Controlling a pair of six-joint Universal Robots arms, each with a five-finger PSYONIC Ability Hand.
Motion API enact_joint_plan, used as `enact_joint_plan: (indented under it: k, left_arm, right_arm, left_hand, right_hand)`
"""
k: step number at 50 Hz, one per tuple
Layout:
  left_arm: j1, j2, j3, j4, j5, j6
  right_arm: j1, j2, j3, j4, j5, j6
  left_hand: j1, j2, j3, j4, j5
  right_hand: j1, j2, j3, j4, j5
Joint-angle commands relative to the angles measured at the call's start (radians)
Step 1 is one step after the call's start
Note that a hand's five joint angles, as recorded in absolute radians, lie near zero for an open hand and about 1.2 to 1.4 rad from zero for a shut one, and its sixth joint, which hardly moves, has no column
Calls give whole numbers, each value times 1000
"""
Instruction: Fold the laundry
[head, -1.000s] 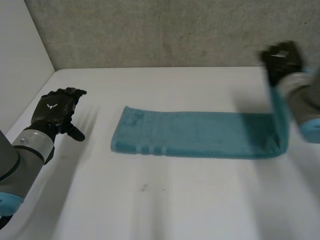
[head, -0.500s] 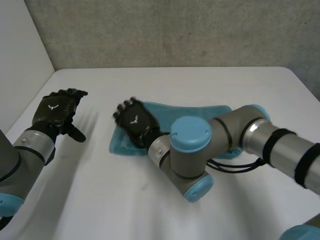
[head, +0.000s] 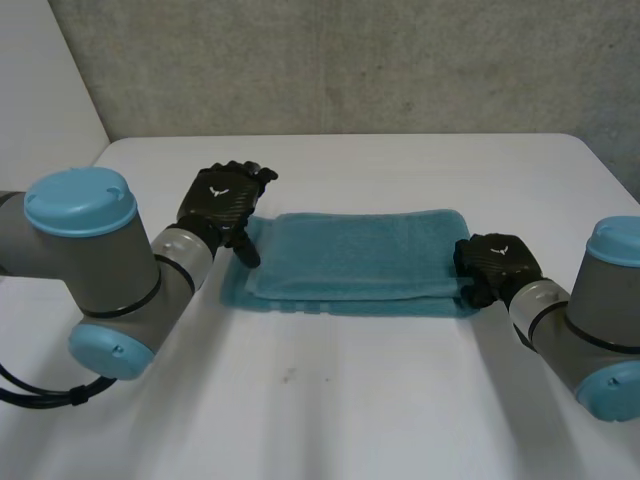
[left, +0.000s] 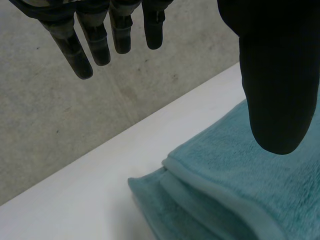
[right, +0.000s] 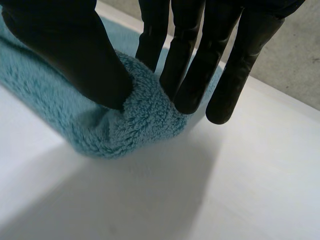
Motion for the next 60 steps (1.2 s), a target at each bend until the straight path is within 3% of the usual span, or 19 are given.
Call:
enact_joint_plan:
  k: [1, 5, 8, 11, 15, 23, 26, 28, 29, 32, 33, 35, 38, 39, 41, 46, 51, 60]
  left_arm:
    - [22, 61, -77, 5, -4, -1]
    - [55, 106, -125, 7, -3, -3]
    - [69, 131, -142, 9, -4, -3]
    - [71, 136, -145, 9, -6, -3]
    - [100, 173, -159, 10, -32, -9]
    - [151, 206, -166, 10, -85, -26]
    - [155, 206, -160, 10, -84, -29]
    - [155, 206, -156, 10, -84, -29]
    - [157, 203, -143, 10, -85, -35]
    - [155, 193, -116, 13, -85, -57]
    - [149, 158, -37, 13, -82, -123]
    - [140, 142, -15, 12, -79, -142]
    - [120, 96, 61, 4, -65, -187]
    - [53, 26, 140, -17, -29, -205]
    - [8, -26, 183, -59, -6, -207]
    - [-15, -116, 200, -166, -24, -204]
    - [-11, -153, 155, -237, -131, -195]
    - [0, -171, 102, -249, -131, -106]
  right_arm:
    - [-4, 12, -33, -18, 66, -157]
    - [22, -2, -126, -18, 94, -280]
    - [193, -5, -286, -1, 112, -331]
    - [272, 1, -358, 2, 112, -331]
    - [465, 139, -539, 11, 79, -332]
    - [633, 314, -595, 43, -14, -343]
    - [631, 326, -605, 57, 14, -339]
    - [630, 314, -616, 60, 54, -331]
    - [622, 293, -619, 60, 106, -322]
    - [601, 209, -610, 63, 207, -258]
    - [576, 164, -596, 63, 232, -192]
    - [559, 141, -585, 65, 233, -147]
    - [458, 46, -524, 72, 227, 54]
    - [420, 38, -512, 82, 220, 97]
    - [371, 38, -503, 127, 172, 146]
    - [337, 99, -539, 224, 86, 188]
    - [308, 286, -700, 423, -20, 220]
    - [292, 375, -820, 511, -38, 220]
  left_hand:
    - [-3, -3, -15, -7, -21]
    - [-9, -9, -20, -13, -27]
    - [-12, -12, -23, -15, -30]
    - [-12, -12, -23, -15, -30]
    - [-12, -12, -23, -15, -30]
    - [-12, -12, -23, -15, -30]
    - [-12, -12, -23, -15, -30]
    - [-12, -12, -23, -15, -30]
    - [-6, -6, -18, -10, -24]
    - [-1, 0, -12, -4, -18]
    - [17, 17, 6, 14, -1]
    - [23, 23, 12, 20, 5]
    - [23, 24, 12, 20, 5]
    - [29, 29, 18, 26, 11]
    - [29, 29, 18, 26, 11]
    - [32, 32, 21, 29, 14]
    - [23, 24, 12, 20, 5]
    - [2, 3, -9, -1, -15]
  right_hand:
    - [461, 270, 270, 264, 300]
    - [461, 270, 270, 264, 300]
    - [461, 270, 270, 264, 300]
    - [461, 270, 270, 264, 300]
    - [461, 270, 270, 264, 300]
    - [461, 270, 270, 264, 300]
    - [461, 270, 270, 264, 300]
    - [24, -167, -167, -172, -137]
    - [-374, -565, -565, -570, -535]
    - [-705, -896, -896, -902, -866]
    - [-761, -952, -952, -957, -922]
    - [-761, -952, -952, -957, -922]
    - [-761, -952, -952, -957, -922]
    - [-761, -952, -952, -957, -922]
    - [-761, -952, -952, -957, -922]
    - [-761, -952, -952, -957, -922]
    - [-761, -952, -952, -957, -922]
    - [-761, -952, -952, -957, -922]
